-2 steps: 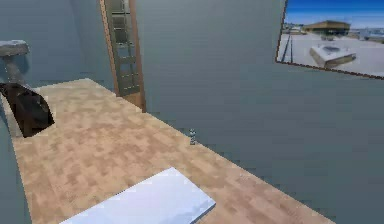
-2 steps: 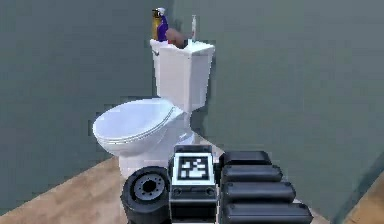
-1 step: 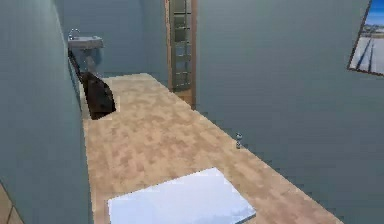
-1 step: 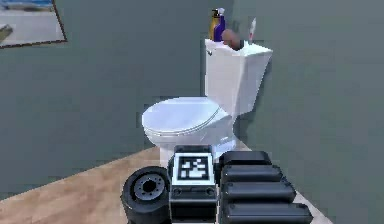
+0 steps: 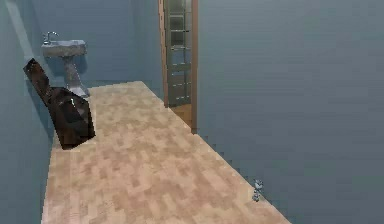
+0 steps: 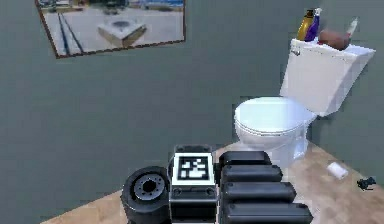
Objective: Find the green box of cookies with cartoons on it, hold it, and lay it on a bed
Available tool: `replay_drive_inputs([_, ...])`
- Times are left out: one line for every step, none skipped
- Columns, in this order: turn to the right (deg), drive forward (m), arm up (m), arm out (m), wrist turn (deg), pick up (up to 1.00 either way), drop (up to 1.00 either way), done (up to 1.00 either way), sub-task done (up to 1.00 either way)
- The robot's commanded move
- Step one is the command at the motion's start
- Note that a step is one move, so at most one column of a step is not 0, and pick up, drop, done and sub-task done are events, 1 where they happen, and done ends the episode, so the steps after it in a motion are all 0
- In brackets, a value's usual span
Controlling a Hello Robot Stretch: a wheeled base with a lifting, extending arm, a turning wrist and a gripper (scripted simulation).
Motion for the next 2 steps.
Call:
replay_drive_inputs([-6.0,0.0,0.0,0.0,0.0,0.0,0.0,0.0,0.0])
replay_drive_inputs([0.0,1.0,0.0,0.0,0.0,0.0,0.0,0.0,0.0])
